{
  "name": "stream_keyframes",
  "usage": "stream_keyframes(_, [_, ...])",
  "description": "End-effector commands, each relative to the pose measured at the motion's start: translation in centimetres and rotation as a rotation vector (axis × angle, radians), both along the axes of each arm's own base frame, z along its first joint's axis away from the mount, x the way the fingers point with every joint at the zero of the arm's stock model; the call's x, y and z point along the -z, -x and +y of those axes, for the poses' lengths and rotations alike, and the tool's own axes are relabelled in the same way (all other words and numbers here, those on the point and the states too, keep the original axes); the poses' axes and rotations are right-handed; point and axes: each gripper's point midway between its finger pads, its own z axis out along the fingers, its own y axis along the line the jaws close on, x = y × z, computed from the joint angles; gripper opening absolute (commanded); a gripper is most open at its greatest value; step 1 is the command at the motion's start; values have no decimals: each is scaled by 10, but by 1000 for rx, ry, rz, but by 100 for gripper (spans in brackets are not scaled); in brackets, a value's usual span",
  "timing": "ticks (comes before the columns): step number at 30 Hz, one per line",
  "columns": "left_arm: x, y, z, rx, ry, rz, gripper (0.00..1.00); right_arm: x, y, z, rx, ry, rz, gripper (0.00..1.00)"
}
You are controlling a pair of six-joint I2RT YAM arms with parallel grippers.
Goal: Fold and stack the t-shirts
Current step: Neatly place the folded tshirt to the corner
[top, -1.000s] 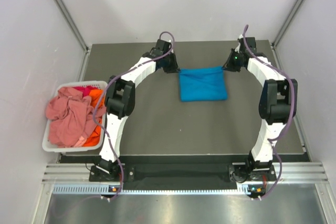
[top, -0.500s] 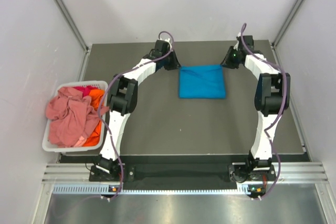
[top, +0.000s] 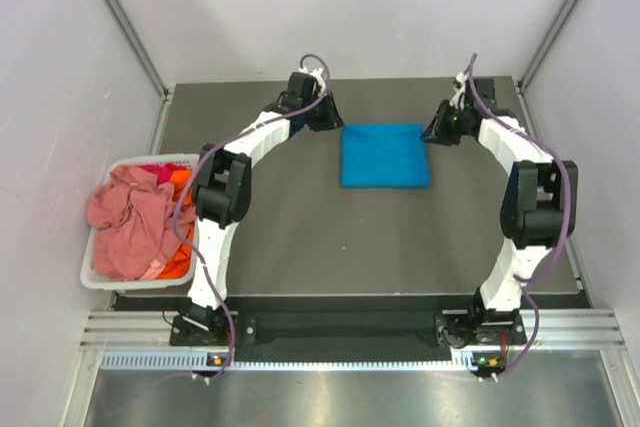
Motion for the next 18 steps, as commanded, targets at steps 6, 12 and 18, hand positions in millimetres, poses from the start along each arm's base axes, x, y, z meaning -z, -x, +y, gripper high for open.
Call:
stream_keyframes(6, [10, 2, -39, 102, 115, -1, 27, 33, 34, 28, -112, -115, 37, 17])
stream_keyframes(12, [38, -30, -38, 58, 52, 8, 27, 68, 29, 8, -65, -43, 82, 16])
stream_keyframes(18, [8, -47, -37, 40, 79, -75, 30, 12, 1, 12, -93, -47, -61, 19])
